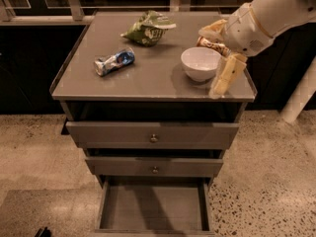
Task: Place redbull can into bottom drawer
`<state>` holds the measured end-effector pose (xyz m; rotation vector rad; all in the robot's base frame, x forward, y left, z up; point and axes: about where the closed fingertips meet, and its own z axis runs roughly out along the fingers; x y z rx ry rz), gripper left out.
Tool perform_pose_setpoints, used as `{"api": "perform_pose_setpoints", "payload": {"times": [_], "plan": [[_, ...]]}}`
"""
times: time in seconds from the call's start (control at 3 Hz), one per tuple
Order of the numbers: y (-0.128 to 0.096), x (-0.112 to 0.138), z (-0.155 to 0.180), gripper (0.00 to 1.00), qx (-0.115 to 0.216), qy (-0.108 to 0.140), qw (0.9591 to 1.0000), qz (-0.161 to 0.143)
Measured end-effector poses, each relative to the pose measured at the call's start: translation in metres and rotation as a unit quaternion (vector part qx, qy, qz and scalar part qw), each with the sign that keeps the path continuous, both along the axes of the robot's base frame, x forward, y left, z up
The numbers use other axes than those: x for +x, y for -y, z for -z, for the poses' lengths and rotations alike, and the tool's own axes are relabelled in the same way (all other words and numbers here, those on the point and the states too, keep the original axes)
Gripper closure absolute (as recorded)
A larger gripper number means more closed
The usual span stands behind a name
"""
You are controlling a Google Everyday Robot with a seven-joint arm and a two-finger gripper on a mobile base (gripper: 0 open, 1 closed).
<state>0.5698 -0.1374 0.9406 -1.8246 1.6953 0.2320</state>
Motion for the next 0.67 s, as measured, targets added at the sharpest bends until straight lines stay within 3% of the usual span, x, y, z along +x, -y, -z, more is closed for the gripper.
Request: {"api": "perform_pose_setpoints", "payload": {"times": [0.33, 0.67], "plan": [[-0.03, 0.038, 0.003, 0.0, 0.047, 0.028, 0.9974, -0.047], [-0.062, 0.07, 0.01, 0.0, 0.082, 0.035, 0.9923, -0.085]]}}
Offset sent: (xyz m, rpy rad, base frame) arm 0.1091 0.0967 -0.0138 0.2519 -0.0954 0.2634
